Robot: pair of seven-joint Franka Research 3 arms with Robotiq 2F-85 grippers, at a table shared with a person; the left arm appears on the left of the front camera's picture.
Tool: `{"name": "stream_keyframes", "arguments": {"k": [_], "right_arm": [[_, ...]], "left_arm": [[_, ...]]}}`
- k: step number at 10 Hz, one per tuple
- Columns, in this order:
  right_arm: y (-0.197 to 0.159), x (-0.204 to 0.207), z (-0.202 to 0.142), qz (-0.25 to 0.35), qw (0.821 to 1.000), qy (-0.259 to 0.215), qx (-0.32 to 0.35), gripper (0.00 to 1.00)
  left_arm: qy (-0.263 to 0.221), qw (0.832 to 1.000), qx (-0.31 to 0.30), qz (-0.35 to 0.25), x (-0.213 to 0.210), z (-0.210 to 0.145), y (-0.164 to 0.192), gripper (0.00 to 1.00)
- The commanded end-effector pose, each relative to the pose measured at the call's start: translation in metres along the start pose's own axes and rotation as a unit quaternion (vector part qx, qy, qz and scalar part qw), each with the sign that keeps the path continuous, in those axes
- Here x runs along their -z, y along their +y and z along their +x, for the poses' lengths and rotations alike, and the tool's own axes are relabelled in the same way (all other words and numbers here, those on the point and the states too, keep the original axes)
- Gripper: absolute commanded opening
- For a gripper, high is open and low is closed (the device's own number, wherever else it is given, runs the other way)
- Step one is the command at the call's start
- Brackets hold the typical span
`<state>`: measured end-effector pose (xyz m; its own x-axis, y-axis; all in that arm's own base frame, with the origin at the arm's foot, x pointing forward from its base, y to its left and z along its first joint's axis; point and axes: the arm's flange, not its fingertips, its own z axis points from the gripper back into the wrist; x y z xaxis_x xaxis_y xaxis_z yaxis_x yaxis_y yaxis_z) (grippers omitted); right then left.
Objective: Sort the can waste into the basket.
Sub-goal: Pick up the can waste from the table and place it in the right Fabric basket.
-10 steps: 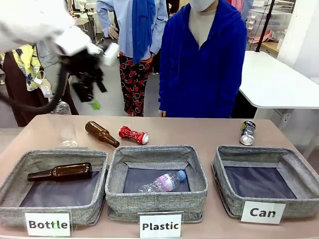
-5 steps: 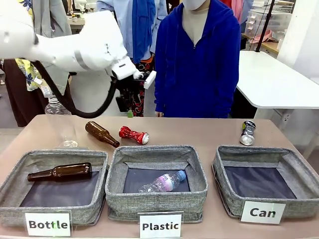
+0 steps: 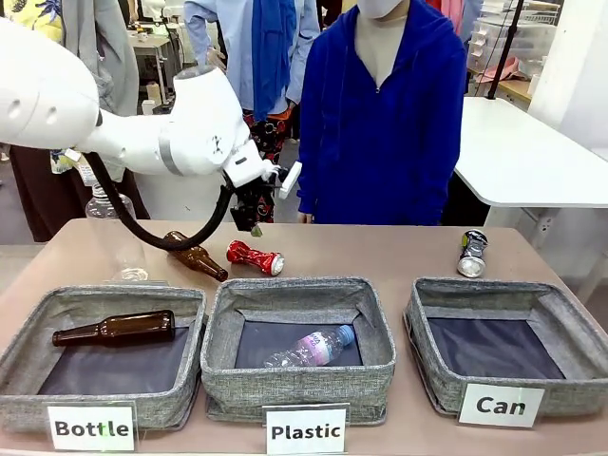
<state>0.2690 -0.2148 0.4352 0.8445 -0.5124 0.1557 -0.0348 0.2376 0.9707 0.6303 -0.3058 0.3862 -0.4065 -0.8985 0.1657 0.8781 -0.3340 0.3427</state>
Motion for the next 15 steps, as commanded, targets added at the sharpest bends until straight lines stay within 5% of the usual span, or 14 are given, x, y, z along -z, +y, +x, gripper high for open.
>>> {"name": "stream_keyframes", "arguments": {"k": [1, 9, 14, 15], "right_arm": [[0.001, 0.000, 0.002, 0.012, 1.000, -0.007, -0.013, 1.00], [0.001, 0.000, 0.002, 0.012, 1.000, -0.007, -0.013, 1.00], [0.001, 0.000, 0.002, 0.012, 1.000, -0.007, -0.013, 1.00], [0.001, 0.000, 0.002, 0.012, 1.000, -0.007, -0.013, 1.00]], "left_arm": [[0.039, 0.999, -0.005, 0.006, 0.012, 0.007, -0.022, 1.00], [0.027, 0.990, -0.019, -0.139, 0.058, -0.007, -0.012, 1.00], [0.070, 0.988, -0.013, -0.135, 0.087, -0.012, -0.003, 1.00], [0.076, 0.989, -0.019, -0.126, 0.084, -0.010, -0.006, 0.40]]}}
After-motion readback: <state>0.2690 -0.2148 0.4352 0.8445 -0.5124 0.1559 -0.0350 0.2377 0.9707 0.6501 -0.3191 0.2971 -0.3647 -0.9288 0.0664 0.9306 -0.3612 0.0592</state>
